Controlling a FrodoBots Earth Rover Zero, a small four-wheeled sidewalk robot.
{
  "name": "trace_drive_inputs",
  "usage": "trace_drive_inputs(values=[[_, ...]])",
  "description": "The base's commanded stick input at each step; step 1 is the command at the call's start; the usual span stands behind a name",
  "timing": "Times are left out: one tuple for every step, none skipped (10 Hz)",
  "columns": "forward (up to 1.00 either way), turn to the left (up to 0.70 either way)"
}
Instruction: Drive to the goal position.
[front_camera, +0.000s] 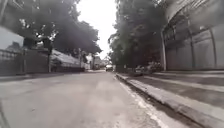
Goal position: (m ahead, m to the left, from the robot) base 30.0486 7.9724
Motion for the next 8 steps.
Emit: trace_drive_inputs(values=[[0.7, 0.0], [0.7, 0.0], [0.7, 0.0], [0.7, -0.05], [0.7, -0.14], [0.7, -0.27], [0.7, -0.34], [0.7, -0.34]])
